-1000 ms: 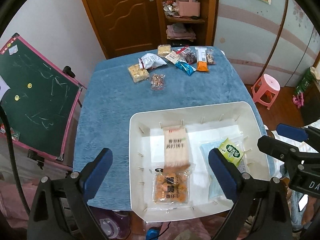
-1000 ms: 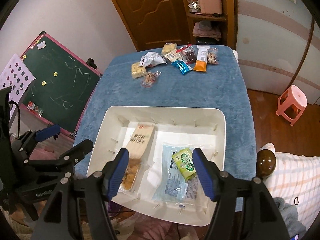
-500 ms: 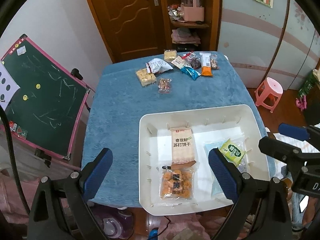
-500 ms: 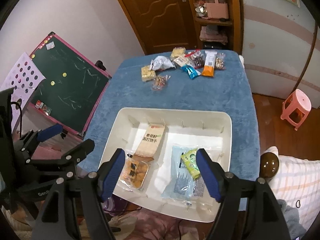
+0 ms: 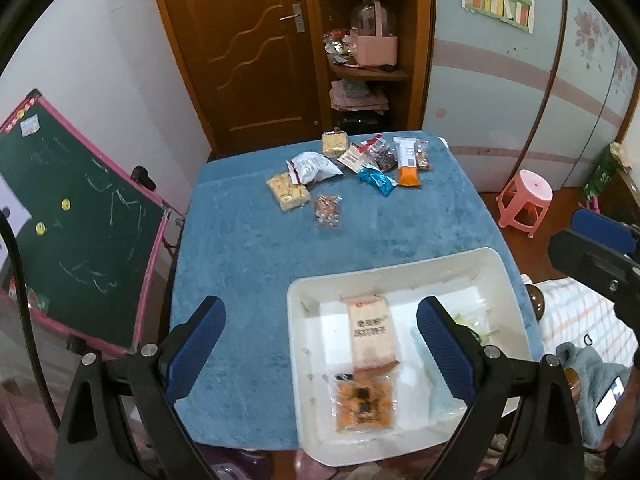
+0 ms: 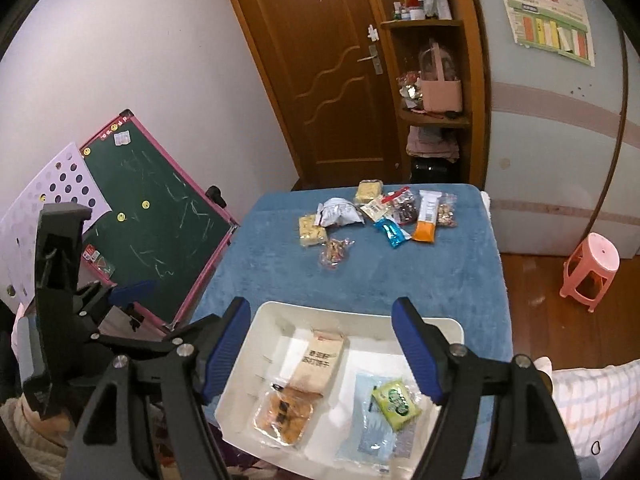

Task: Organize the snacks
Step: 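Grasp the puffed-cracker bag with the left tool while the right tool grasps the nut bag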

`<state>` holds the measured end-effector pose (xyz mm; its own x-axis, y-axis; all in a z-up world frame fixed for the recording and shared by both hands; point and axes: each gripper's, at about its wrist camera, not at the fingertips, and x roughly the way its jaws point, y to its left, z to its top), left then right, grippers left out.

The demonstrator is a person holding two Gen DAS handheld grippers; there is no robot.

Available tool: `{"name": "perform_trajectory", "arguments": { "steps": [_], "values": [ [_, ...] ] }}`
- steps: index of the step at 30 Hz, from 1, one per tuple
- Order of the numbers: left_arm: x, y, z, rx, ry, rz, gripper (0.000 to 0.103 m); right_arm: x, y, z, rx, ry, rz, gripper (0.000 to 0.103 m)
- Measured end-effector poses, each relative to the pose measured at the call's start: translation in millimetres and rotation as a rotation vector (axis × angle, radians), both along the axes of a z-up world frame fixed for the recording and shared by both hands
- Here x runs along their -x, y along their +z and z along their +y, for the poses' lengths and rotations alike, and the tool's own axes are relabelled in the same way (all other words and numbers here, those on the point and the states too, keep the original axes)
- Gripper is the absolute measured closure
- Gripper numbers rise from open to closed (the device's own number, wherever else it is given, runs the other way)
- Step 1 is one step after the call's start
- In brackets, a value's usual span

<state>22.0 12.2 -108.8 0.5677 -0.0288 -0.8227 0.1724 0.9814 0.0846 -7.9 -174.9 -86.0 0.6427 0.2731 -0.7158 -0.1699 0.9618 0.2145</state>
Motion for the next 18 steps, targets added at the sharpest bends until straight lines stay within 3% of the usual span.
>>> {"name": "perform_trajectory", "arguments": {
  "steps": [6, 12, 16, 18],
  "values": [
    [-39.7, 19.0, 41.6, -0.025, -0.014, -0.039, 0.007, -40.6, 18.5, 28.5, 0.115, -0.015, -0.005, 0.029],
    [-105.0, 30.2, 77.6, -0.112, -0.051, -0.086, 0.007, -113.0, 26.4, 43.2, 0.166, -0.077, 0.021, 0.029],
    [-164.4, 15.7, 89.3, -0.134, -0.112, -0.069, 0.004, -166.9, 3.4, 54.9, 0.190, -0.112, 0.066, 0.029],
    [-201.3, -3.5, 91.3, -0.132, -0.180, -0.020, 0.004, -194.2, -17.0, 59.4, 0.160, -0.124, 0.117, 0.029]
  ]
}}
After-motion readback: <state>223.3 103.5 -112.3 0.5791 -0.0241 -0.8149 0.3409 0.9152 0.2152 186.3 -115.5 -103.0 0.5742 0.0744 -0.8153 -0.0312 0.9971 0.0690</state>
